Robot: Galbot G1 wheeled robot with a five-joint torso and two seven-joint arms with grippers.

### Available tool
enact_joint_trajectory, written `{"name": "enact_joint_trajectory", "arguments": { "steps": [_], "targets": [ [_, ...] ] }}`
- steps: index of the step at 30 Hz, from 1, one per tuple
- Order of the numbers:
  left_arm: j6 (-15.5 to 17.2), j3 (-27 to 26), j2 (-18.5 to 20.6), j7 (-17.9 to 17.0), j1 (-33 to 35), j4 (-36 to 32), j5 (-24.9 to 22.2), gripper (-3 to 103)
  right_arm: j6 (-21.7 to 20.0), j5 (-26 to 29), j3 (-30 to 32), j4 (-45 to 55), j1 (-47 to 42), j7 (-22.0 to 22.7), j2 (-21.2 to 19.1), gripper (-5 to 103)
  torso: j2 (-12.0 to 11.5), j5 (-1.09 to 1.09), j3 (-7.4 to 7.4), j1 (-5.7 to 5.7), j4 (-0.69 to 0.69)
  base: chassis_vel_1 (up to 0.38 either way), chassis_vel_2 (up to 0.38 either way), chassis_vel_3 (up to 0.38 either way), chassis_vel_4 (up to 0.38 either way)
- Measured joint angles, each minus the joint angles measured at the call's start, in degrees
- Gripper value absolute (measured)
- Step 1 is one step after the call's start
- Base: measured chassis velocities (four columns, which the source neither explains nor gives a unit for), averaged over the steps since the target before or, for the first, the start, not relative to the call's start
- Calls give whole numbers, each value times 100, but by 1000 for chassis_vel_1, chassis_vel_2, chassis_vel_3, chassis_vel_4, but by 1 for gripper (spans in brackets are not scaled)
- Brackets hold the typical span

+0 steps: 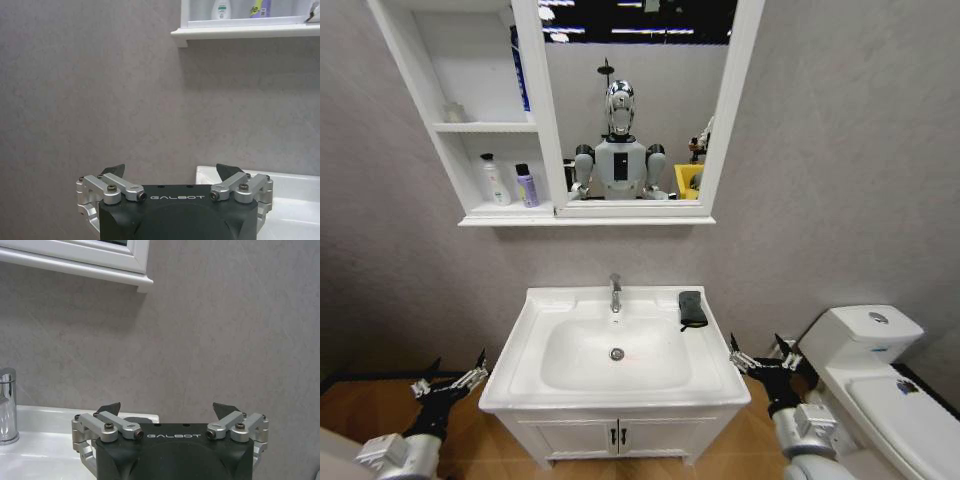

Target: Move facial cleanser and shampoo from washbasin to cabinet, then wipe washbasin with towel.

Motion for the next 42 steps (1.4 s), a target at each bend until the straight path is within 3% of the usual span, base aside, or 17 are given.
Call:
{"name": "enact_joint_trajectory", "arguments": {
  "steps": [1,3,4,5,7,9,13,15,17,19,24,28,36,41,42],
  "targets": [
    [0,0,1,-2,0,0,0,100,-317,185,0,-83,208,191,-129,100,0,0,0,0,0,122,106,-57,-79],
    [1,0,1,-2,0,1,0,100,-554,332,1,-145,361,321,-246,100,0,2,0,0,0,100,72,-57,-57],
    [1,0,0,-7,0,1,0,100,-1004,670,1,-289,660,581,-509,100,0,1,0,0,4,0,0,0,0],
    [1,0,0,-7,0,1,0,100,-1004,670,1,-289,660,581,-509,100,0,1,0,0,4,0,0,0,0],
    [1,1,0,-6,0,1,0,100,-1579,1359,78,-616,1080,1063,-947,100,-1,4,1,0,4,0,0,0,0],
    [1,2,-1,-5,0,1,0,100,-1818,1827,115,-931,1373,1346,-1229,100,-1,4,2,0,-1,-32,-24,15,7],
    [1,2,-1,-5,0,1,0,100,-1980,2312,-51,-1536,1925,1486,-1671,100,-2,6,2,1,-2,-72,-43,25,9],
    [1,2,-1,-2,0,0,-1,100,-2026,2584,-397,-2223,2605,1245,-2276,100,-1,3,2,1,2,0,0,0,0],
    [1,2,-1,-2,0,1,-1,100,-2028,2633,-492,-2367,2757,1192,-2411,100,-2,3,2,1,2,0,0,0,0],
    [1,2,-1,-2,0,1,0,100,-1943,2761,-1081,-3075,3456,980,-2869,100,-2,1,2,1,3,0,0,0,0],
    [0,0,-1,-2,0,0,-1,100,-1891,2813,-1696,-3860,4086,993,-2978,100,-2,3,2,1,2,0,0,0,0],
    [0,0,-1,-1,-1,0,-1,100,-1914,2806,-2263,-4759,4808,1093,-2834,100,-2,2,1,2,0,0,0,0,0],
    [0,0,-1,-1,0,0,-1,100,-1620,2712,-2676,-5599,5490,925,-2479,100,-1,2,1,1,1,0,0,0,0],
    [0,1,-1,0,0,0,-1,100,-1755,2705,-2772,-5608,5521,1089,-2318,102,-1,2,1,1,1,0,0,0,0],
    [0,1,-1,0,0,0,-1,100,-1817,2682,-2788,-5607,5512,1157,-2271,99,-1,1,1,0,1,0,0,0,0]
  ]
}}
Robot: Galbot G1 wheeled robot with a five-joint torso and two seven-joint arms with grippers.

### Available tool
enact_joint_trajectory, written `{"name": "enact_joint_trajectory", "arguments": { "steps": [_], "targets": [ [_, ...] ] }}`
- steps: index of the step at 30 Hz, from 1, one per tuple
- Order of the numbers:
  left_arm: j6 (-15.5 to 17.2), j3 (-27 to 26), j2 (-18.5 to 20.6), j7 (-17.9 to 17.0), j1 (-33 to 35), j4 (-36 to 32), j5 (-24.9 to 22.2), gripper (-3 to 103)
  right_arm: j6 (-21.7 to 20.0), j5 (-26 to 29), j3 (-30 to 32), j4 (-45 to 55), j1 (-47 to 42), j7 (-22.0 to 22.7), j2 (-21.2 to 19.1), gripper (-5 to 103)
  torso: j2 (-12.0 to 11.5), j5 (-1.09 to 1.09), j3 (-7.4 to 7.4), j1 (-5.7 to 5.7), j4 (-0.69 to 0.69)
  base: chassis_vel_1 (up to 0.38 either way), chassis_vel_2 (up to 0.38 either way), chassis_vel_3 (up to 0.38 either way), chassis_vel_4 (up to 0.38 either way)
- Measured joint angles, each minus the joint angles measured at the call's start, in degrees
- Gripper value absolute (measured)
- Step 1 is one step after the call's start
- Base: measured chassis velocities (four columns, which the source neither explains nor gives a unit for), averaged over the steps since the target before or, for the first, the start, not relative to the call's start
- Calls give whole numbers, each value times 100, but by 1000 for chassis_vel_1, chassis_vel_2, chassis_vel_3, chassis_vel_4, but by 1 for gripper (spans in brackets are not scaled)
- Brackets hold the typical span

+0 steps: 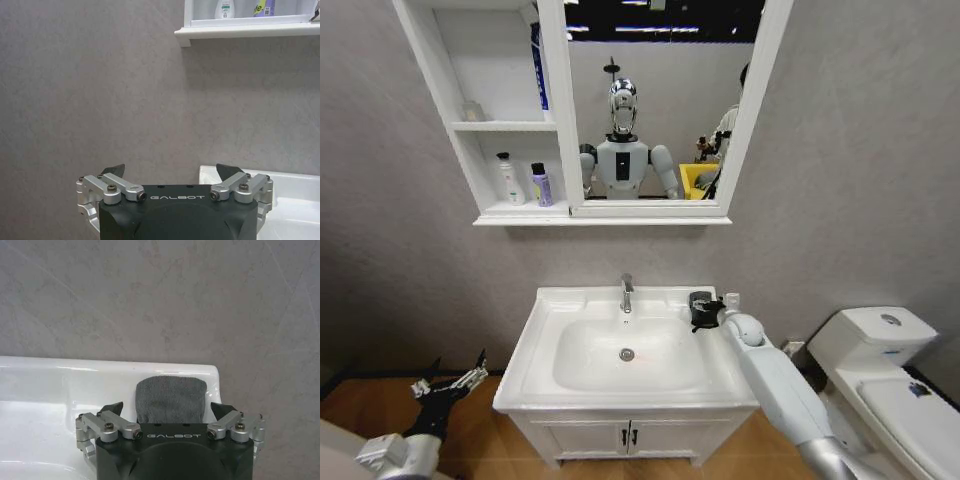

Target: Move facial cleanser and shampoo from washbasin to cabinet, then wipe washbasin with towel.

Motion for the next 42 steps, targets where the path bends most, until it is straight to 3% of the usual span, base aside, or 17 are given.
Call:
{"name": "enact_joint_trajectory", "arguments": {
  "steps": [10,17,25,26,28,29,33,35,36,42],
  "targets": [
    [0,0,0,0,0,0,0,100,-47,-189,66,-219,-11,180,178,97,0,1,0,0,-1,0,0,0,0],
    [0,0,0,0,0,0,0,100,162,-411,57,-551,83,8,348,94,1,1,0,0,1,0,0,0,0],
    [0,0,0,0,0,0,0,100,252,-560,116,-690,52,40,489,63,1,1,0,0,0,0,0,0,0],
    [0,0,0,0,0,0,0,100,252,-560,116,-690,52,40,489,63,1,1,0,0,0,0,0,0,0],
    [0,0,0,0,0,0,0,100,253,-559,171,-697,25,55,467,52,0,1,0,0,1,0,0,0,0],
    [0,0,0,0,0,0,0,100,253,-559,171,-697,25,55,467,52,0,1,0,0,1,0,0,0,0],
    [0,0,0,0,0,0,0,100,261,-507,239,-696,0,51,384,30,0,1,0,0,1,0,0,0,0],
    [0,0,0,0,0,0,0,100,281,-492,257,-678,-12,51,373,30,0,1,0,0,1,0,0,0,0],
    [0,0,0,0,0,0,0,100,319,-464,286,-609,-37,60,372,19,0,2,0,0,-1,0,0,0,0],
    [0,0,0,0,0,0,0,100,196,-96,284,137,-263,378,310,6,0,1,0,0,-1,0,0,0,0]
  ]
}}
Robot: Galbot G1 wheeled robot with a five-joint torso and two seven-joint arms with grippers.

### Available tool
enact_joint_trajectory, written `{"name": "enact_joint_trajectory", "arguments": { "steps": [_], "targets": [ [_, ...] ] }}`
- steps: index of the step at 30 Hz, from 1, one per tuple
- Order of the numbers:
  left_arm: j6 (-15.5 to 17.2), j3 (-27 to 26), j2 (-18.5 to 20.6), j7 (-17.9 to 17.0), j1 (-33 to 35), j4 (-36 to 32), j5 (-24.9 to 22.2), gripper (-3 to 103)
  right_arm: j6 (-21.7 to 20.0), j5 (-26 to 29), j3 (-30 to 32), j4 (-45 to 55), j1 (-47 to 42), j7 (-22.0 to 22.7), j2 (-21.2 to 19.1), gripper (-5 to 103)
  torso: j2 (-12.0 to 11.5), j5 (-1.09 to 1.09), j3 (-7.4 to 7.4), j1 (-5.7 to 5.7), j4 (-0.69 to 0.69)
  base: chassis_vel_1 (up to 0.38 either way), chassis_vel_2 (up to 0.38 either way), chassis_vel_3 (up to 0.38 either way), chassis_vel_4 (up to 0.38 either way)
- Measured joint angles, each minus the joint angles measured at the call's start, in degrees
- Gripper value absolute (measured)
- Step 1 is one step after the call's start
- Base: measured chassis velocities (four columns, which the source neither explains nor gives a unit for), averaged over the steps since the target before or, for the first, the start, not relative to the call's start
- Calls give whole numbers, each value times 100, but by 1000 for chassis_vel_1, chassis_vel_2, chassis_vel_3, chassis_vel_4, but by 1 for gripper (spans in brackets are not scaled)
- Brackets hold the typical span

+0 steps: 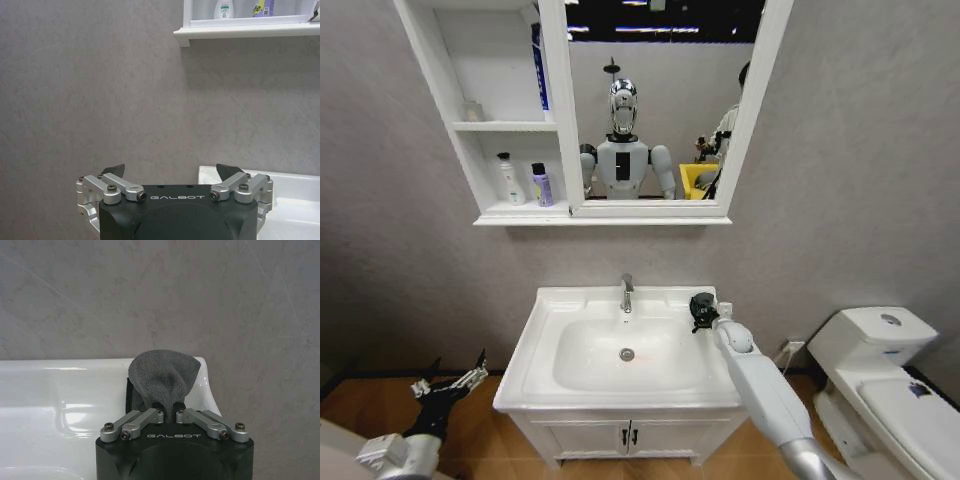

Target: Move facial cleanser and shampoo from washbasin to cabinet, then wipe washbasin with towel.

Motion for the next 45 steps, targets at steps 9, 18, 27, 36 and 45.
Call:
{"name": "enact_joint_trajectory", "arguments": {
  "steps": [9,18,27,36,45],
  "targets": [
    [0,0,0,0,0,0,0,100,-734,231,-570,1707,-959,957,116,5,0,0,0,-1,0,0,0,0,0],
    [0,0,0,0,0,0,0,100,-1098,500,-810,1587,-1260,1274,395,5,0,0,0,0,1,0,0,0,0],
    [0,0,0,0,0,0,0,100,-1075,460,-660,1035,-1261,1082,507,5,0,0,-1,-1,1,0,0,0,0],
    [0,0,0,0,0,0,0,100,-787,148,-742,321,-990,526,744,5,0,0,0,-1,1,0,0,0,0],
    [-1,0,0,0,0,0,0,100,-611,-1,-1046,-407,-529,192,1110,5,0,0,0,1,1,0,0,0,0]
  ]
}}
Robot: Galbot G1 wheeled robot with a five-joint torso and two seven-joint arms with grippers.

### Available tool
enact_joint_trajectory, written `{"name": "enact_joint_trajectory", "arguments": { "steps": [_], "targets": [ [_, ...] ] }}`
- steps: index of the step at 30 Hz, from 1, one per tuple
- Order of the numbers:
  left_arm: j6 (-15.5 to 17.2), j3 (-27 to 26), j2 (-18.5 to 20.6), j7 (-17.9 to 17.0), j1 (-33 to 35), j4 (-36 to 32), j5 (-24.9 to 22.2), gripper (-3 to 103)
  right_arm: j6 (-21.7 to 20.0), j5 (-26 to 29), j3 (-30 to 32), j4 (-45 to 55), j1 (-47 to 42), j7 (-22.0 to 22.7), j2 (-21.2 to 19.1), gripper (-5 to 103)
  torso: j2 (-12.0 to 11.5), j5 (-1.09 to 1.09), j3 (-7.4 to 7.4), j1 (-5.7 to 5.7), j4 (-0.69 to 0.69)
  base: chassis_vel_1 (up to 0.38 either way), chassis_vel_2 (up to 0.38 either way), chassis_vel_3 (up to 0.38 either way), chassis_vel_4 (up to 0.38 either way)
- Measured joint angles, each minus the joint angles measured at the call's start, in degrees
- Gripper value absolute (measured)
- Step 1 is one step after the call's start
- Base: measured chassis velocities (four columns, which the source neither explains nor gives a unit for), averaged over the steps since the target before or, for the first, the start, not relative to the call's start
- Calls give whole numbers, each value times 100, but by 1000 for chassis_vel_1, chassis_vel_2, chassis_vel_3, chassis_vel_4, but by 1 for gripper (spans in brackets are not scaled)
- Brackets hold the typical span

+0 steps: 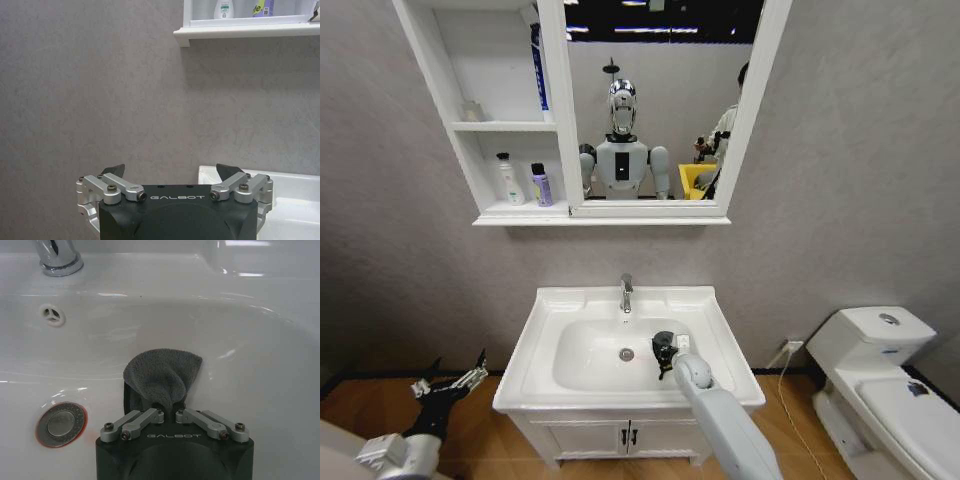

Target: Move facial cleanser and shampoo from washbasin to cabinet, then wipe washbasin with towel.

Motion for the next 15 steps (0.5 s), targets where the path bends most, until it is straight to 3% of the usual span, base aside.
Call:
{"name": "enact_joint_trajectory", "arguments": {
  "steps": [15],
  "targets": [
    [0,0,0,0,0,0,0,100,359,57,-208,-1095,439,-507,893,5,0,0,0,0,0,0,0,0,0]
  ]
}}
